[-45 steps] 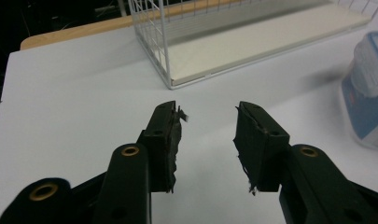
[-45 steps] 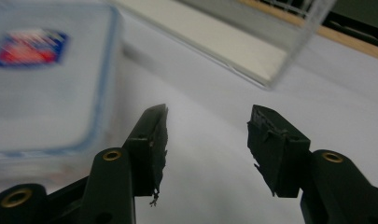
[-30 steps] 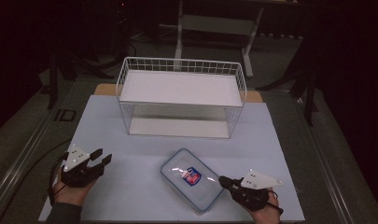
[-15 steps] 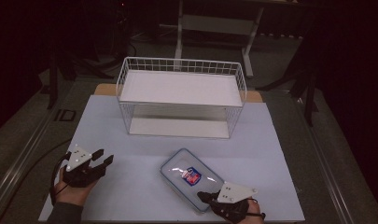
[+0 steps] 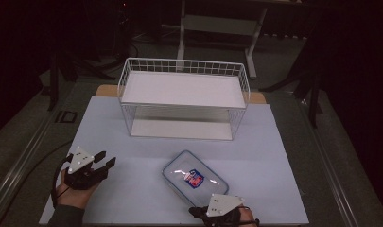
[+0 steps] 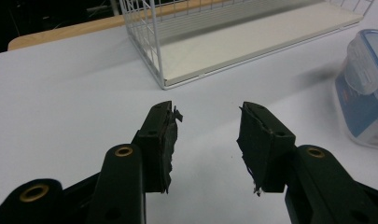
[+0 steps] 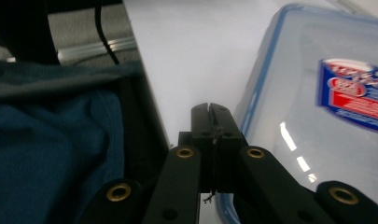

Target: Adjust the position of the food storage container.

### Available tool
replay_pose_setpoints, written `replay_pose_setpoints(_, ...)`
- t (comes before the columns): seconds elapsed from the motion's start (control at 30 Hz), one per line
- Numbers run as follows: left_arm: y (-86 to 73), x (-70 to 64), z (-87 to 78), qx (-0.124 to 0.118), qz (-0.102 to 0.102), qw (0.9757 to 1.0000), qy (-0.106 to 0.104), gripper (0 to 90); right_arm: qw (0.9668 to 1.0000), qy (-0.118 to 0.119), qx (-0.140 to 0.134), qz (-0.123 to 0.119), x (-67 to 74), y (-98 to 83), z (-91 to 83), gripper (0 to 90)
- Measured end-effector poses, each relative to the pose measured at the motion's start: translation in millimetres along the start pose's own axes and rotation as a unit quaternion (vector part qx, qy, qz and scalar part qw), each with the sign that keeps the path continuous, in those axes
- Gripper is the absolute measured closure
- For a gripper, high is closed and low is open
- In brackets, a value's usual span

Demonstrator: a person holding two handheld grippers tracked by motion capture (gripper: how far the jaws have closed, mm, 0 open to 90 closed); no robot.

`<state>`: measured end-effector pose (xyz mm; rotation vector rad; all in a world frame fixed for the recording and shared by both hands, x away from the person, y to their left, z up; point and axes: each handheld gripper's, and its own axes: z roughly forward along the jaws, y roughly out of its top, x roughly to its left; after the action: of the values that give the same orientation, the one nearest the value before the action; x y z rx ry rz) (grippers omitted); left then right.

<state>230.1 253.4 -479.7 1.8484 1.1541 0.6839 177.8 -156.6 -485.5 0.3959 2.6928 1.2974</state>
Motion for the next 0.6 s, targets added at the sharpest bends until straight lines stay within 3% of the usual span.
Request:
replay_pose_setpoints(0.23,-0.1,-0.1,0.4,0.002,0.001,1.0,0.0,55.1,0.9998,-0.004,0.017,-0.013,0.0,-0.7,3.3,89.8)
replay_pose_setpoints(0.6,0.0,-1.4,1.5,0.005,0.004,1.0,0.001,55.1,0.9994,-0.016,0.03,0.012,-17.3,-8.8,-6.9,89.7)
